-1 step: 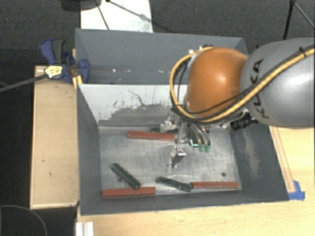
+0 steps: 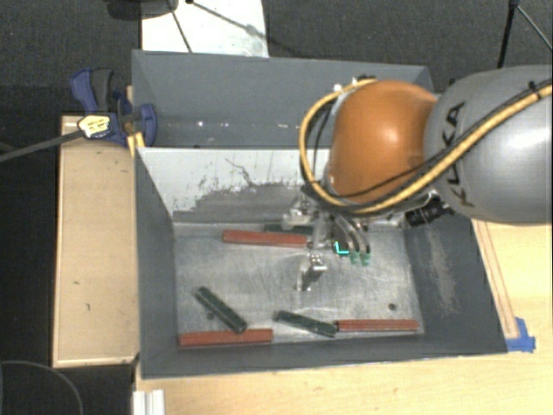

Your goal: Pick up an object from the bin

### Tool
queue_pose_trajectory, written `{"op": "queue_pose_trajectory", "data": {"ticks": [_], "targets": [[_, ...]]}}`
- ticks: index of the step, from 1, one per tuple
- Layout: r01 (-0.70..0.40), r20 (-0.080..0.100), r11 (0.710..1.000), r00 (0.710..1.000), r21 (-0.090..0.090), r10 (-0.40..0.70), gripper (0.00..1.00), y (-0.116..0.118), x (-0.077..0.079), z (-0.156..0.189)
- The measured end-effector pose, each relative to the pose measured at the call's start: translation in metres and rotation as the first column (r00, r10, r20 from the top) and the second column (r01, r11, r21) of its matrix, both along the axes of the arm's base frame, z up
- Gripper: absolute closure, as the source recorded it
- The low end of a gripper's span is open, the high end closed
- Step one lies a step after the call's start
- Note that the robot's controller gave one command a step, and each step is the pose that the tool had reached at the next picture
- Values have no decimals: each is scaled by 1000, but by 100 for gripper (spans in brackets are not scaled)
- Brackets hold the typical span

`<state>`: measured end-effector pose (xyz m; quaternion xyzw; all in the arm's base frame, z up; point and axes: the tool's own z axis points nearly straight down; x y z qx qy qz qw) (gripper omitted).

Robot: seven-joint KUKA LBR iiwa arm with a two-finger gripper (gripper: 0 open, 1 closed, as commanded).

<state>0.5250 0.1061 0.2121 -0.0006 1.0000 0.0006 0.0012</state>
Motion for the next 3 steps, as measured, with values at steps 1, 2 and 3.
{"op": "queue_pose_trajectory", "data": {"ticks": [1, 2, 3], "targets": [[-48, 8, 999, 999, 1, 48, 0, -7, -9, -38], [-121, -1, 993, 993, -1, 121, 0, -21, -20, -83], [-123, 6, 992, 992, 1, 123, 100, -38, -25, -138]]}}
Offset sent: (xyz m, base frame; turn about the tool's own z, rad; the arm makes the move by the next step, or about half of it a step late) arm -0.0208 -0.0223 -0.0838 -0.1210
